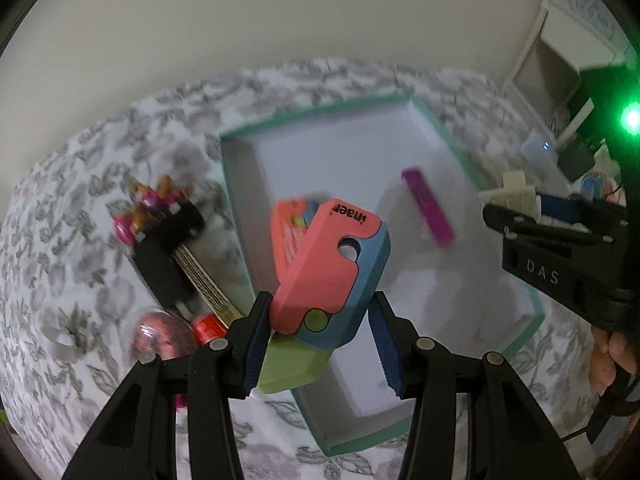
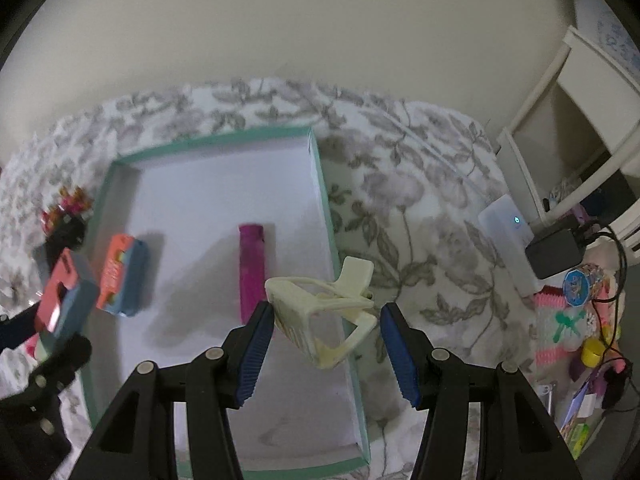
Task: Organize rigid objects
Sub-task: 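Carry the pink knife and cream clip with both grippers over the tray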
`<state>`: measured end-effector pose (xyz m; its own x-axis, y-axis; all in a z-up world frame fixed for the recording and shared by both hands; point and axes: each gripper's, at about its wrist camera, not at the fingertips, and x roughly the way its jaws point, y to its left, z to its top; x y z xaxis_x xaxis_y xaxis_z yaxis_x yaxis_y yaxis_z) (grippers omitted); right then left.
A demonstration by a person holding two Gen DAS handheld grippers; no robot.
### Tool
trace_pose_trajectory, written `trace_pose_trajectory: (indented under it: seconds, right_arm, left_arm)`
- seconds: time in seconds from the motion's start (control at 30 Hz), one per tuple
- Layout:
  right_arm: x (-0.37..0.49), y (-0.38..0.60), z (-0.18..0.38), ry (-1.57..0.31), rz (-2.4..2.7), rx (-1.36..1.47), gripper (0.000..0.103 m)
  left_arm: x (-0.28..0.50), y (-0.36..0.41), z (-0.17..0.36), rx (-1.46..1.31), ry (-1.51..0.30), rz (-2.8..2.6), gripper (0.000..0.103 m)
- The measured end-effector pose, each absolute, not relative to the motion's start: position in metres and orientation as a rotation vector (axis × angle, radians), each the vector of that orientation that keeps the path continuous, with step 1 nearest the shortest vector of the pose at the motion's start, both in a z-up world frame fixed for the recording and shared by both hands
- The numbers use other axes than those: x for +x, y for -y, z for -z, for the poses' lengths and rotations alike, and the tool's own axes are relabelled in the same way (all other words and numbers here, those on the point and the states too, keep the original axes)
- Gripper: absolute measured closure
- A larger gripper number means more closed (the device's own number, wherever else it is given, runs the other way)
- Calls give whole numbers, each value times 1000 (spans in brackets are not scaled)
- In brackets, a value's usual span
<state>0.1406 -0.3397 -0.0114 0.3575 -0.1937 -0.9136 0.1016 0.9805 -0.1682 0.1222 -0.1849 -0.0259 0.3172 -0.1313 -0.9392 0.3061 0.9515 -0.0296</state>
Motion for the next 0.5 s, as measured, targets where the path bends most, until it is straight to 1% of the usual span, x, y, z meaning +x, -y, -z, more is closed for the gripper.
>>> trace_pose_trajectory:
  seconds: [0.33, 0.5]
  right_arm:
    - [145, 329, 39, -1240, 175, -110, 45]
    - [144, 323, 41, -1265, 157, -160, 44]
  left_arm:
    - [120, 194, 55, 202, -1268, 281, 54]
    - [121, 196, 60, 219, -1281, 277, 54]
